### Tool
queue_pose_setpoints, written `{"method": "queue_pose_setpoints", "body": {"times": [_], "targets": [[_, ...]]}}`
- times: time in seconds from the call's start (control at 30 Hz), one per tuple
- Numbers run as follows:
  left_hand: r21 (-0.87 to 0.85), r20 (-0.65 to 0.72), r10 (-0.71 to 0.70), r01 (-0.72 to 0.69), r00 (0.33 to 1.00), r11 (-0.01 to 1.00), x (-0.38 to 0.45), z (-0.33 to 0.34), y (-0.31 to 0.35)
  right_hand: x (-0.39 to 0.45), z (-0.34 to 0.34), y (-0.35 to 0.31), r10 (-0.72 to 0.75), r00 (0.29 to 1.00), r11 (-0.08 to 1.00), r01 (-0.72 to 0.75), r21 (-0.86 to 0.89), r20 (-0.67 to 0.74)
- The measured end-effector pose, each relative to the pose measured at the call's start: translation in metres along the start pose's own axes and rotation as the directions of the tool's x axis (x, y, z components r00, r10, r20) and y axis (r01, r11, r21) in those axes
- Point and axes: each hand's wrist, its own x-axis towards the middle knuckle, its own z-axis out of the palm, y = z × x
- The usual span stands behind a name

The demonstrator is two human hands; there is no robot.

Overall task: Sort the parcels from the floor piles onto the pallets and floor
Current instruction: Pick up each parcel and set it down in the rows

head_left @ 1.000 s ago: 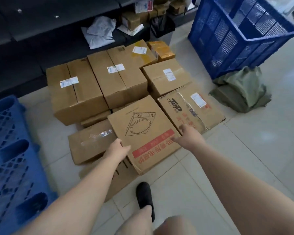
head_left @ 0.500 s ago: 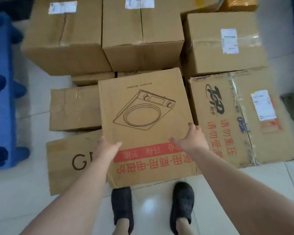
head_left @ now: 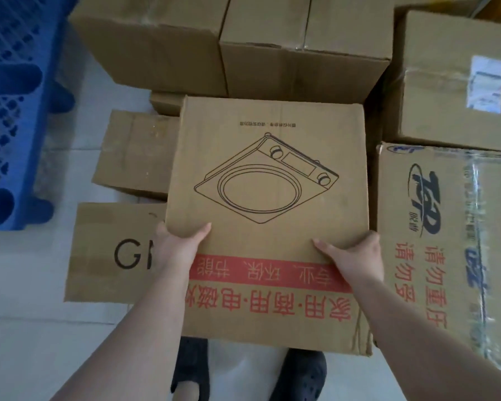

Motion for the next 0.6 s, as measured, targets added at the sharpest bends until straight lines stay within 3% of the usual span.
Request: {"method": "queue_pose_setpoints", "body": {"times": [0.13, 0.33, 0.6], "targets": [[-0.15, -0.068, 0.058, -0.068, 0.996, 0.986, -0.037, -0.088, 0.024, -0.063, -0.028, -0.065, -0.147, 0.989, 0.989, 0.147, 0.018, 0.012], [-0.242, -0.242, 0.03, -0.091, 0.97, 0.966, -0.117, -0.295, 0.043, -0.226, -0.072, -0.198, -0.321, 0.939, 0.944, 0.327, -0.034, 0.121], [-0.374, -0.462, -0.114, -0.076, 0.88, 0.924, -0.173, -0.585, -0.015, -0.501, -0.033, -0.315, -0.565, 0.763, 0.8, 0.6, -0.018, 0.315]]}}
